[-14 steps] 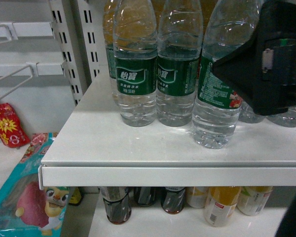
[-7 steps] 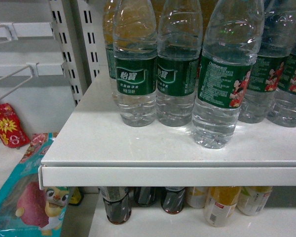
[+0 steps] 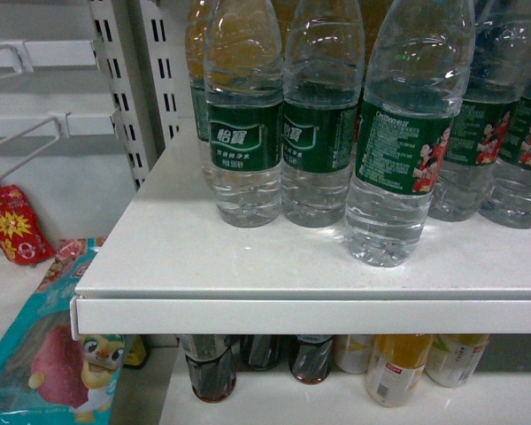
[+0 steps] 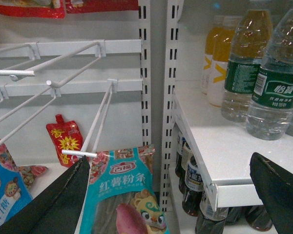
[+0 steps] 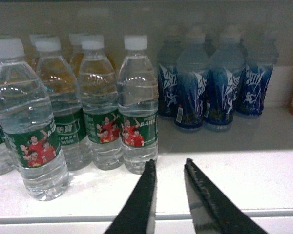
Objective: Move water from second to third shelf
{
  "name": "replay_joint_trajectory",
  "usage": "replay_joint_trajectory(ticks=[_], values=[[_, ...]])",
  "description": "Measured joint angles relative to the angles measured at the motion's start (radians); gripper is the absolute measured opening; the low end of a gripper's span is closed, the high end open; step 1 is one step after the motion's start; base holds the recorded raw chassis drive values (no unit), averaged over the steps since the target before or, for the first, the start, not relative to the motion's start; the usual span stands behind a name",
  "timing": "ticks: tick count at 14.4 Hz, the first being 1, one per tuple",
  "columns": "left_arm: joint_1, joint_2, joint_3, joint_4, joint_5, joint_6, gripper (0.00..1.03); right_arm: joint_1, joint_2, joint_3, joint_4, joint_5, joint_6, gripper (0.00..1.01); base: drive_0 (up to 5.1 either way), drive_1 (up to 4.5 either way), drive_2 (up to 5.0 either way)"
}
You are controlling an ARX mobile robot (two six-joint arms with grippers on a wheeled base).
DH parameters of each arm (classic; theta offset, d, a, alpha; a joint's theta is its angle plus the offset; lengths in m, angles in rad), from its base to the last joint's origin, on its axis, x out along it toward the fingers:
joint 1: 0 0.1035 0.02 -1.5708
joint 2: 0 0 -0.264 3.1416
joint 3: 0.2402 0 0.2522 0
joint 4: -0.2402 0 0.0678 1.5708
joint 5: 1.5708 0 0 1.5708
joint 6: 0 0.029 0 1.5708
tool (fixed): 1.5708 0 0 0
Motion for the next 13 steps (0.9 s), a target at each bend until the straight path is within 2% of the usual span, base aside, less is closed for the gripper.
replay_joint_trajectory(ticks=[1,2,11,12,13], values=[[0.000,0.000,0.000,0.000,0.000,0.000,0.98,0.000,-0.017,-0.016,0.002,0.000,-0.002,0.06,0.0,0.00,0.0],[0.000,0.000,0.000,0.000,0.001,0.000,0.98,0.000,-0.027,-0.041,-0.005,0.001,-0.003,0.02,0.0,0.00,0.0],[0.000,0.000,0.000,0.000,0.000,0.000,0.98,0.000,-0.172,-0.130,-0.057,0.001,-0.005,0.02,0.0,0.00,0.0],[0.000,0.000,0.000,0.000,0.000,0.000,0.98,0.000,-0.286,-0.141,-0.196,0.001,-0.006,0.02,0.0,0.00,0.0],[0.000,0.000,0.000,0.000,0.001,0.000,0.98,0.000,-0.352,-0.165,-0.192,0.000,-0.006,0.02,0.0,0.00,0.0]])
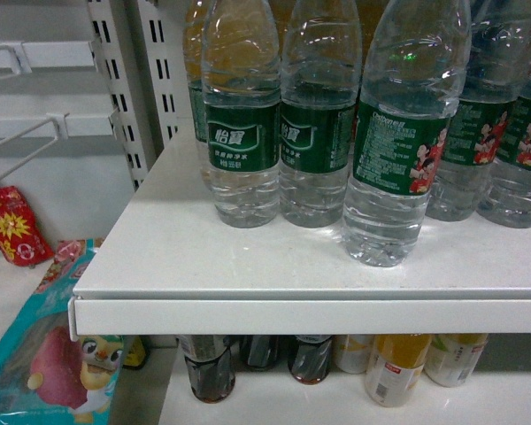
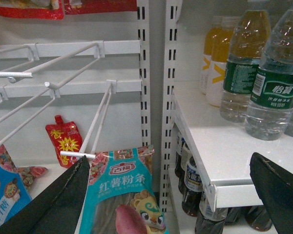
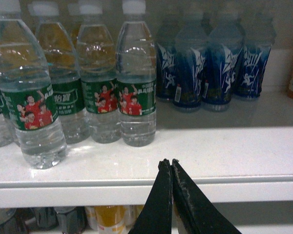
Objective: Move water from second to third shelf
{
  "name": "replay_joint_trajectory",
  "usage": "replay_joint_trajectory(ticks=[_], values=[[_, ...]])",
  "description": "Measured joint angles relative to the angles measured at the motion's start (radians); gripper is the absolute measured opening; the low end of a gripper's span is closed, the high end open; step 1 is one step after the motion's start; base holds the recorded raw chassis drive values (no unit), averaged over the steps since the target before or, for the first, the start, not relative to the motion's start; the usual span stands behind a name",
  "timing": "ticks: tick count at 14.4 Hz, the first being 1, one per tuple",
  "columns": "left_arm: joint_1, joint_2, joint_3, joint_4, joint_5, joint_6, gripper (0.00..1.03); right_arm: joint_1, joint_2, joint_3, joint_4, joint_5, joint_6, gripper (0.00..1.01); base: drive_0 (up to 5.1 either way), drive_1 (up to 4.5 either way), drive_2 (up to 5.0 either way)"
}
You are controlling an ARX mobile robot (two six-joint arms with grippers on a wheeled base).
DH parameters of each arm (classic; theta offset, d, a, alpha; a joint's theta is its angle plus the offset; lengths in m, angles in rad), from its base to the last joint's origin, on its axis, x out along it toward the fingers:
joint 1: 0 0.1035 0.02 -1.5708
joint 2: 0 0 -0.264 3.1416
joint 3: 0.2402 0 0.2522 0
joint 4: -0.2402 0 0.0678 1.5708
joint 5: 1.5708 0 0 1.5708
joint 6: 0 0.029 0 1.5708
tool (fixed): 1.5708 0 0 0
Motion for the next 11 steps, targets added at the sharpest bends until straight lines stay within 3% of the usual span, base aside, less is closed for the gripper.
replay_joint_trajectory(ticks=[9,11], values=[[0.000,0.000,0.000,0.000,0.000,0.000,0.98,0.000,0.000,0.000,-0.006,0.001,-0.001,0.04,0.0,0.00,0.0],[0.000,0.000,0.000,0.000,-0.001,0.000,0.98,0.000,0.000,0.000,-0.006,0.001,0.000,0.29,0.0,0.00,0.0]])
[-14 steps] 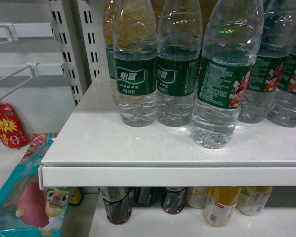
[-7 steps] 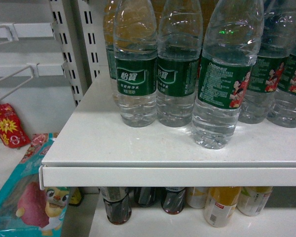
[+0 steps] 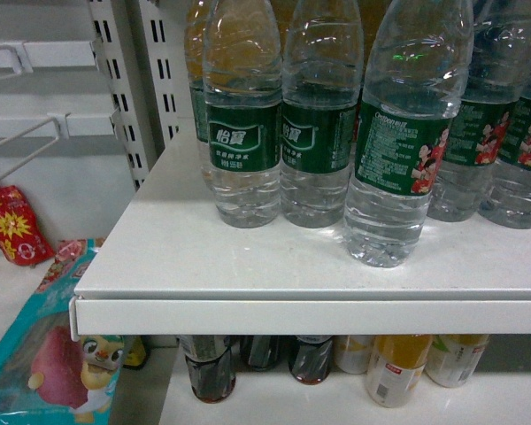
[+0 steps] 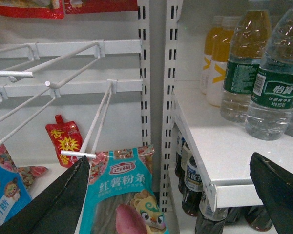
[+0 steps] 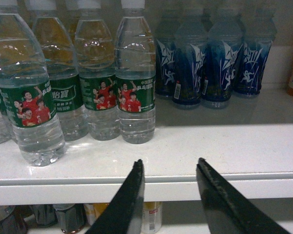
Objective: Move water from second to third shelf
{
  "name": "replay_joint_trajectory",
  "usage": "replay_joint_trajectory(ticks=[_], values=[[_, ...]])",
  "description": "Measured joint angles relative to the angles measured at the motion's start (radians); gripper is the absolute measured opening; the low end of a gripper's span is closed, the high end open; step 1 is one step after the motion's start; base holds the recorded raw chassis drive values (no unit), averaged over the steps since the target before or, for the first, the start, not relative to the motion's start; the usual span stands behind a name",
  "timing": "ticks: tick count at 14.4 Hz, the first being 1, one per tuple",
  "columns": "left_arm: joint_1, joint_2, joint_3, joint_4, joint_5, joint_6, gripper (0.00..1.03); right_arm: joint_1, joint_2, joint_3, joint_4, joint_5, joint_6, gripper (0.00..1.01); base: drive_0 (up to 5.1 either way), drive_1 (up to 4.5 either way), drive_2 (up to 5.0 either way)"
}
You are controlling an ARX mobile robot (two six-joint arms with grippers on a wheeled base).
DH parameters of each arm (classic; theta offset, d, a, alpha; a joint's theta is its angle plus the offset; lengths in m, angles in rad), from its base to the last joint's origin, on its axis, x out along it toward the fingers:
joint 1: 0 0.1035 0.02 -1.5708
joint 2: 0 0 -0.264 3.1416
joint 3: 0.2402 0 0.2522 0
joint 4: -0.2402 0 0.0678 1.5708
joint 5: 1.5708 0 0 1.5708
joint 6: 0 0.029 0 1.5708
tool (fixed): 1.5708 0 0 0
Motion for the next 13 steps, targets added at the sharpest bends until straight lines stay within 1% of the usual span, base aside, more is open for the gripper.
replay_joint_trajectory(ticks=[2,5,13], values=[[0.000,0.000,0.000,0.000,0.000,0.000,0.98,0.000,0.000,0.000,0.000,0.000,0.000,0.59,0.0,0.00,0.0],[0.000,0.000,0.000,0.000,0.000,0.000,0.98,0.000,0.000,0.000,0.000,0.000,0.000,0.97,0.0,0.00,0.0],[0.000,0.000,0.000,0.000,0.000,0.000,0.98,0.000,0.000,0.000,0.000,0.000,0.000,0.98,0.0,0.00,0.0]])
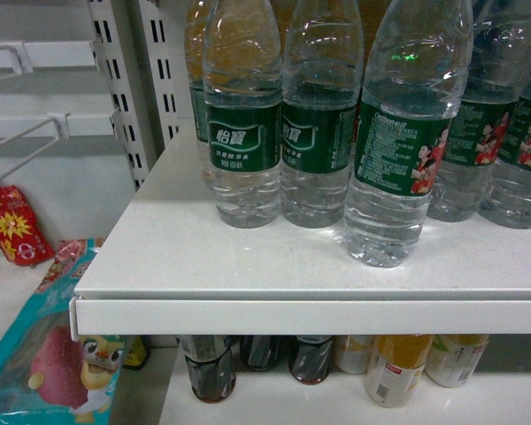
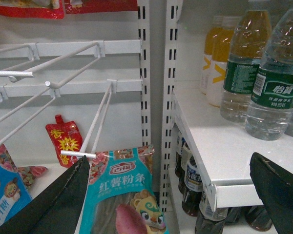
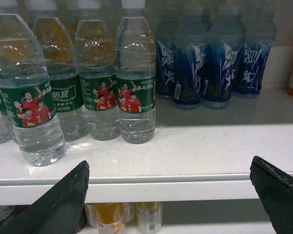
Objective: Move water from second to third shelf
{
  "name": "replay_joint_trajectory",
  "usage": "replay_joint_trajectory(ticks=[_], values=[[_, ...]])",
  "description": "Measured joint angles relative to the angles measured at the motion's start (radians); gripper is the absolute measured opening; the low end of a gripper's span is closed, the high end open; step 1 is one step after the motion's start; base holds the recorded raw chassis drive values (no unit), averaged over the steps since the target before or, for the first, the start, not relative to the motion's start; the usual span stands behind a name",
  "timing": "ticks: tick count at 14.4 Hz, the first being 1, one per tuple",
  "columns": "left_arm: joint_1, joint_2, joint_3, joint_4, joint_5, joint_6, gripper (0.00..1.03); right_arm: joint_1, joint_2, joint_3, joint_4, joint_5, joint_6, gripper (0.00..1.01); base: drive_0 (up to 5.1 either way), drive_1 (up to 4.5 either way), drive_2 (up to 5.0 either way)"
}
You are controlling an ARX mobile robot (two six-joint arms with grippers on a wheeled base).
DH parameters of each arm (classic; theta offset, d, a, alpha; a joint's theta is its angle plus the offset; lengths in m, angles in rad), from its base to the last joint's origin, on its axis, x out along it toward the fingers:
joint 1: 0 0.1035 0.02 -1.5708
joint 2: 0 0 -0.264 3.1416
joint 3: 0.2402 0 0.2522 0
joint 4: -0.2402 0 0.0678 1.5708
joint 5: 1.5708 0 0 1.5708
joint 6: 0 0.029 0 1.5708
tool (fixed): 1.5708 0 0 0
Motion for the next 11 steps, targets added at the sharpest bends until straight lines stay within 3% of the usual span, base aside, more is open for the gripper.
replay_joint_trajectory(ticks=[11], values=[[0.000,0.000,0.000,0.000,0.000,0.000,0.98,0.000,0.000,0.000,0.002,0.000,0.000,0.98,0.0,0.00,0.0]])
